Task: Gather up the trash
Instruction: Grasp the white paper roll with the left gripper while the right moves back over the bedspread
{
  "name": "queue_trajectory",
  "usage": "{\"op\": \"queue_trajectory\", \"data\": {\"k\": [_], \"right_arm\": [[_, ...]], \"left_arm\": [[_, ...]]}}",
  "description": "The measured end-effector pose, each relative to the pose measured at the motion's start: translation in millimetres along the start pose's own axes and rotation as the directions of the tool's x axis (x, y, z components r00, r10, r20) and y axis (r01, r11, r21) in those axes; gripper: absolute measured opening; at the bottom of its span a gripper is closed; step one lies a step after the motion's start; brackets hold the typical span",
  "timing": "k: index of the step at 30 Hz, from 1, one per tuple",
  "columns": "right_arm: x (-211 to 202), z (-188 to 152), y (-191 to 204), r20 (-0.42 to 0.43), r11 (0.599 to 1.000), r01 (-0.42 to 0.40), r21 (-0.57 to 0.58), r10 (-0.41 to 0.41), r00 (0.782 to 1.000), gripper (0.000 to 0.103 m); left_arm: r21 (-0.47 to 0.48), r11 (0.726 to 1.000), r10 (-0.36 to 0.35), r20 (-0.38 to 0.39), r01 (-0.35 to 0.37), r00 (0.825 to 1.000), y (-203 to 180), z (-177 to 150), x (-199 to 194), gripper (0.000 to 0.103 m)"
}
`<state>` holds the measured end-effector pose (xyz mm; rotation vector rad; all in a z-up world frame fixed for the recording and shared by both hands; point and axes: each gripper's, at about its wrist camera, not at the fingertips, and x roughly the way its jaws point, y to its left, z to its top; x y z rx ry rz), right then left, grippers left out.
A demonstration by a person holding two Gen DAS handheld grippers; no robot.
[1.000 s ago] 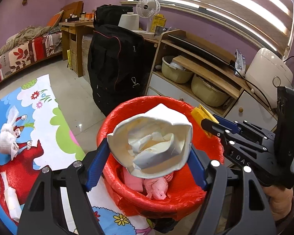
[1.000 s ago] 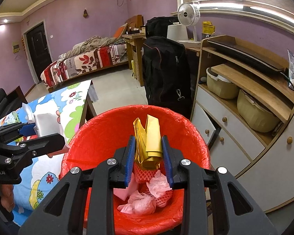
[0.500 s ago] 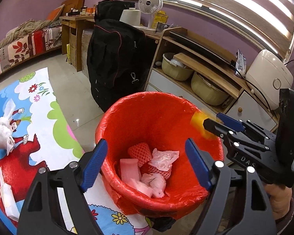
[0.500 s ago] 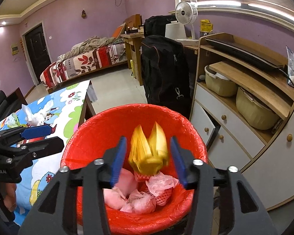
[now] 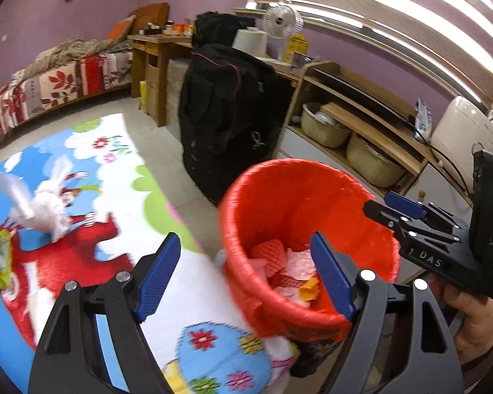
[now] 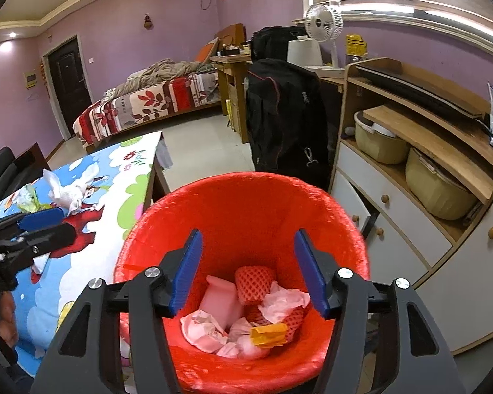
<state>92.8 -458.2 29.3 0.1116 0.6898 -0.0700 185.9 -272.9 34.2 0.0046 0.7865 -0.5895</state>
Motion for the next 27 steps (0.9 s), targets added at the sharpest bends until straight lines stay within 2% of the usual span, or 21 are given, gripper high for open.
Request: {"op": "queue_trajectory", "data": {"k": [6,10,14,27], "right_arm": [[2,0,20,0.004,0.999,-0.038,-0.016,0.038,0.999,0.061],[4,1,36,0.002,0.997,-0.078,-0.026,0.078,0.997,0.067],[9,1,53,-0.010,0.992,-0.115,-0.045,0.115,0.993,0.067],[22,3,103,-0.045,0.975,-0.195,-0.109,0.191,0.981,0.069]], "left_arm": [[-0.046,0.994,0.097,0.032,-0.095,0.995,36,-11,-26,0.078],[-0.072,0.984,0.165,0.046,-0.162,0.985,62,-23,-45,0.078],[-0.100,0.973,0.212,0.045,-0.207,0.976,85,-36,-58,0.078],[-0.206,0.932,0.301,-0.014,-0.298,0.953,146,-72,-68,0.078]]}}
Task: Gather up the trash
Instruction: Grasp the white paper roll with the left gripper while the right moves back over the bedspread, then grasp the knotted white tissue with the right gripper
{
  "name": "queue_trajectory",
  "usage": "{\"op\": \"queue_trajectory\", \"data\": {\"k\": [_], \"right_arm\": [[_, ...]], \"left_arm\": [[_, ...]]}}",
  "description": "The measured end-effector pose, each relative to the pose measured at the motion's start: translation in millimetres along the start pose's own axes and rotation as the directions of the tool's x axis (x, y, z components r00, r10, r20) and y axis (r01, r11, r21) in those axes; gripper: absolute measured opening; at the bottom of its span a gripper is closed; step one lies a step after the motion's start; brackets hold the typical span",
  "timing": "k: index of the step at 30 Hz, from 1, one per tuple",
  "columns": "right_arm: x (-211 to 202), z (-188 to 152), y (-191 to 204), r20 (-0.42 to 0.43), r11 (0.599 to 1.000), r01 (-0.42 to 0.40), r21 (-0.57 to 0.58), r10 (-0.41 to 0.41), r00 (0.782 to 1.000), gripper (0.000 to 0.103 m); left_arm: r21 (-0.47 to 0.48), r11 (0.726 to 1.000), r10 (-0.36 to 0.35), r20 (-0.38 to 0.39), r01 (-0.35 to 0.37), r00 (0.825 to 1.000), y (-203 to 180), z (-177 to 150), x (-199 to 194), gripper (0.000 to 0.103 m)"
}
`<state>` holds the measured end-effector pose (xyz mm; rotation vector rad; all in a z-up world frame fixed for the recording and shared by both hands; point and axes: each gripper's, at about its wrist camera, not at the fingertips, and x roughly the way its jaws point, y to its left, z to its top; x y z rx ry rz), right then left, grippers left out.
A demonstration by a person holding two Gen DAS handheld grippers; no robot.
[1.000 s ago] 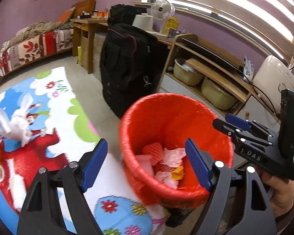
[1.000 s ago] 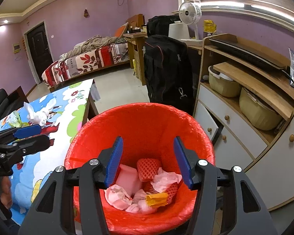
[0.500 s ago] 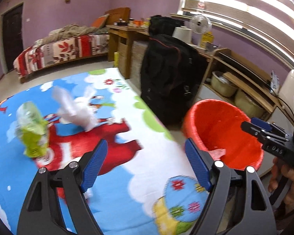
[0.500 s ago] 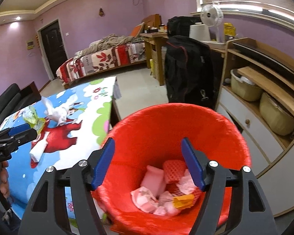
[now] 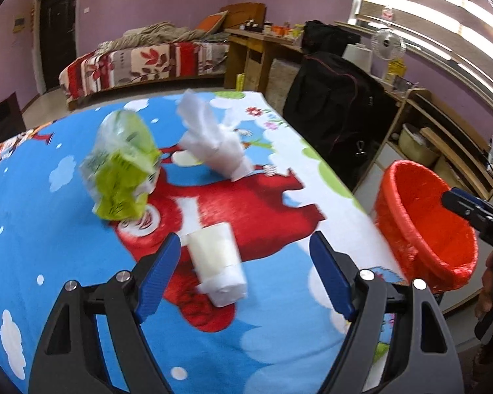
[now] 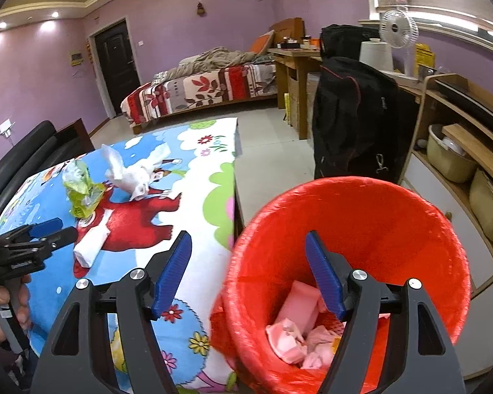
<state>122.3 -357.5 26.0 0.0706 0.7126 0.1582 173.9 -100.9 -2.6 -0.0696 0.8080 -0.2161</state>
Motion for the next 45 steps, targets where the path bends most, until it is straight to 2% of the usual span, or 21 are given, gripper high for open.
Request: {"op": "queue_trajectory", "data": {"k": [4,11,13,20,22,29,37,45], "right_arm": [[4,2,11,-0.006,1.000,-0.019,-0.012,0.019,1.000,0.070],[16,10,33,-0.021,0.997,-0.053,-0.049,0.052,0.998,0.071],[21,13,41,-0.024,0.996,-0.062,-0.063,0.061,0.998,0.071],[46,29,71,-0.039,0.990,-0.101,-0.099,0.097,0.994,0.072],[54,34,79,-0.047,0.988,-0.115,-0.107,0.111,0.993,0.072],[90,49,106,-0.080,0.979,-0.151,-0.139,0.141,0.987,0.072],[127,63,126,-0.112,0.972,-0.183,-0.148,0.167,0.979,0.072],[169,75,152,-0.176,0.955,-0.246,-0.165,0.217,0.960,0.072]], "left_arm": [[-0.015,1.000,0.026,-0.031,-0.027,0.999,11,-4,12,0.071],[-0.026,0.998,0.050,-0.092,-0.052,0.994,19,-12,36,0.067],[-0.024,0.998,0.054,-0.108,-0.057,0.993,20,-13,43,0.060],[-0.009,0.998,0.065,-0.134,-0.066,0.989,20,-15,54,0.051],[-0.005,0.998,0.063,-0.134,-0.064,0.989,20,-14,54,0.040],[-0.018,0.998,0.050,-0.125,-0.053,0.991,25,-11,53,0.034],[-0.044,0.998,0.032,-0.101,-0.037,0.994,31,-6,44,0.033],[-0.071,0.997,0.020,-0.079,-0.026,0.997,38,-5,34,0.033]]}}
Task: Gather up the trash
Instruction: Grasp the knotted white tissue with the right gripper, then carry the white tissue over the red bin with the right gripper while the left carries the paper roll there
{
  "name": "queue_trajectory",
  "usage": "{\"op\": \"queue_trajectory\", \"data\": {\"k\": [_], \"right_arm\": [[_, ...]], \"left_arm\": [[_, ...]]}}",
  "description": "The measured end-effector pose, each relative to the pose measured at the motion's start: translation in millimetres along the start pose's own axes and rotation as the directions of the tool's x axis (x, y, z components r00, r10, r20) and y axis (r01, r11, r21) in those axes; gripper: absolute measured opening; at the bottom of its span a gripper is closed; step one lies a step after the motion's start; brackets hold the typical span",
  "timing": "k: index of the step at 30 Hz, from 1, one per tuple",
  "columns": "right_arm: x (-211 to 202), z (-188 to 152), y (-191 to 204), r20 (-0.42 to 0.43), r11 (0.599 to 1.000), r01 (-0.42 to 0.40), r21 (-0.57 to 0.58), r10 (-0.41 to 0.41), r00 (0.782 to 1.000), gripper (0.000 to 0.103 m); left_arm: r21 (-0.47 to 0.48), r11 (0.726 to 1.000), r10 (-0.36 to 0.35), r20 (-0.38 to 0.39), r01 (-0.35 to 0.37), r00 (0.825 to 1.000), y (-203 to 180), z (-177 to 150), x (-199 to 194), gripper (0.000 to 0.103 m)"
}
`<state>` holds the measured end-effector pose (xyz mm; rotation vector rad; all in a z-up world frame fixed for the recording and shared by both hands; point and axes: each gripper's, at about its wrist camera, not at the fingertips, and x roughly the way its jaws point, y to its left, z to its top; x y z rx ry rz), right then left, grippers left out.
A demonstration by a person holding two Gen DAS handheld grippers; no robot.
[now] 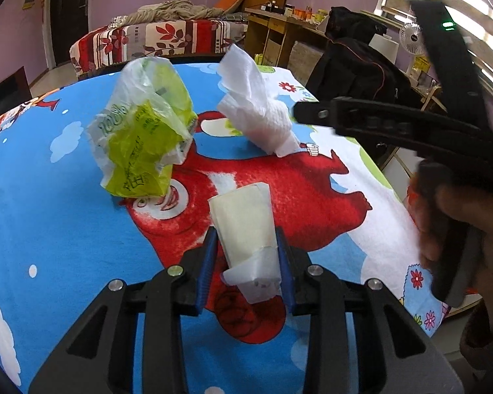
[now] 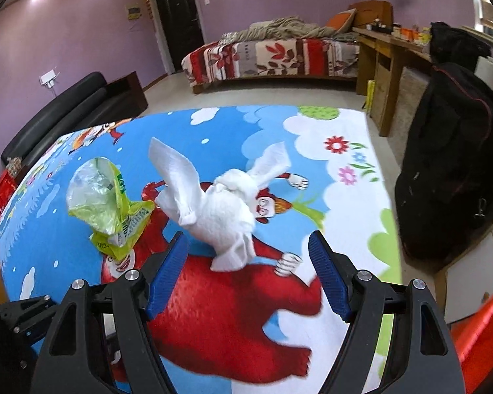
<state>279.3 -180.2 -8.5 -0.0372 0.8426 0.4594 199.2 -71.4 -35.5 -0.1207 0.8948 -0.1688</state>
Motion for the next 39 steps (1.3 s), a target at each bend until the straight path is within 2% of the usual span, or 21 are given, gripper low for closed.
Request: {"op": "queue_trajectory", "data": {"k": [10,13,16,21,39], "right_arm": [[38,12,11,-0.055,0.999,-0.054,0.002,0.054,0.997,0.071],[47,13,16,-0.077,0.998,-0.066,-0.008,0.066,0.995,0.062],[52,8,19,-0.101,0.997,-0.075,-0.018,0.073,0.992,0.044],[45,2,21,-0.100,0.998,-0.062,-0.020,0.060,0.993,0.036],[-14,-33,-18,-0.048,0.997,0.063,0.054,-0.061,0.997,0.035]], "left_arm": [[-0.031,1.000,-0.003,0.009,0.004,1.000,11,-3,-8,0.033],[-0.046,0.999,-0.005,0.007,0.005,1.000,15,-6,-8,0.033],[-0.059,0.998,-0.005,0.007,0.005,1.000,19,-8,-9,0.033],[-0.064,0.998,-0.004,0.011,0.004,1.000,22,-8,-10,0.033],[-0.026,1.000,-0.009,0.021,0.010,1.000,4,-9,-13,0.033]]}}
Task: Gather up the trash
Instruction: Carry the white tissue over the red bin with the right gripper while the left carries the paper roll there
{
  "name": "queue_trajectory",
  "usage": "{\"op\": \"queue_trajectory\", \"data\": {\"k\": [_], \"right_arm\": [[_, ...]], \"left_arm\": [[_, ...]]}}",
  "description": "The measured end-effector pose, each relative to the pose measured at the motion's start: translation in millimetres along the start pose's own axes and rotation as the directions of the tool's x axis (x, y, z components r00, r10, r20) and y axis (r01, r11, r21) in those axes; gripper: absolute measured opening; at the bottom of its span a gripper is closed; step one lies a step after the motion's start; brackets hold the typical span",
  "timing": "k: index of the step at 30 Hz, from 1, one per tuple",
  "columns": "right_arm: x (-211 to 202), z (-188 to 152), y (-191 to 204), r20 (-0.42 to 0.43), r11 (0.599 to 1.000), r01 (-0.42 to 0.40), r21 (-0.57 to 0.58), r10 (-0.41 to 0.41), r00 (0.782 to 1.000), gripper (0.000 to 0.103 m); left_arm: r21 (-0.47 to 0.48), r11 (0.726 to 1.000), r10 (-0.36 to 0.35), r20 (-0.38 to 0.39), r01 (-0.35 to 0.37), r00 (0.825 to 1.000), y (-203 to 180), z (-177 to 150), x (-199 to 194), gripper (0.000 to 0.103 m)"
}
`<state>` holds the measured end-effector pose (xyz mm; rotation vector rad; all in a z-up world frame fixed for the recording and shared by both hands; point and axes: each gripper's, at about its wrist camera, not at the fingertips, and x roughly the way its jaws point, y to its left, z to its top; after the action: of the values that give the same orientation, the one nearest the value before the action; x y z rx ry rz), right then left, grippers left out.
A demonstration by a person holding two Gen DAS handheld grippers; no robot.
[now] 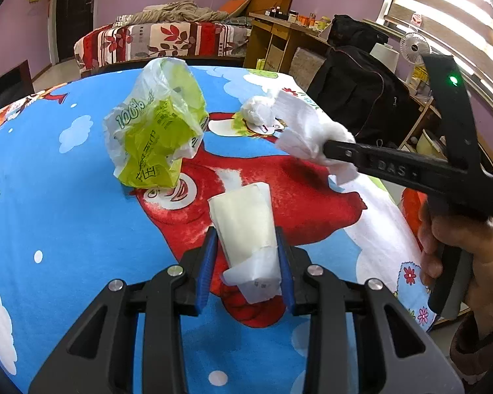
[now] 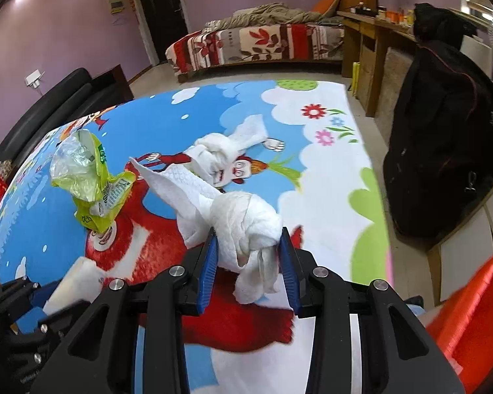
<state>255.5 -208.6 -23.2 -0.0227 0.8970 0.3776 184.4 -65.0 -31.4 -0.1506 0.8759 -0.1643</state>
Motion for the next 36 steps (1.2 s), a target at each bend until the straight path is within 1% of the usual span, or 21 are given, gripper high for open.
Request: {"op": "queue_trajectory", "data": {"k": [6,14,27,36], "right_arm": [[-23,-12,-10,0.036,0.999,0.035,0.010,-0.035,0.999,0.035],[-54,-24,-11,0.091,0.996,0.088,0.000,-0.088,0.992,0.035],[-106,-42,-28,0.166,0.987,0.162,0.026,-0.164,0.973,0.035],[-131,-57,-49,0.185,0.979,0.192,0.073,-0.203,0.962,0.035]], "left_arm": [[0.012,1.000,0.006,0.011,-0.006,1.000,-6,1,-3,0.033],[0.035,0.999,0.017,0.032,-0.018,0.999,-17,7,-7,0.033],[0.100,0.995,-0.009,0.057,0.003,0.998,-53,20,-13,0.033],[0.147,0.989,-0.037,0.064,0.027,0.997,-79,27,-18,0.033]]}}
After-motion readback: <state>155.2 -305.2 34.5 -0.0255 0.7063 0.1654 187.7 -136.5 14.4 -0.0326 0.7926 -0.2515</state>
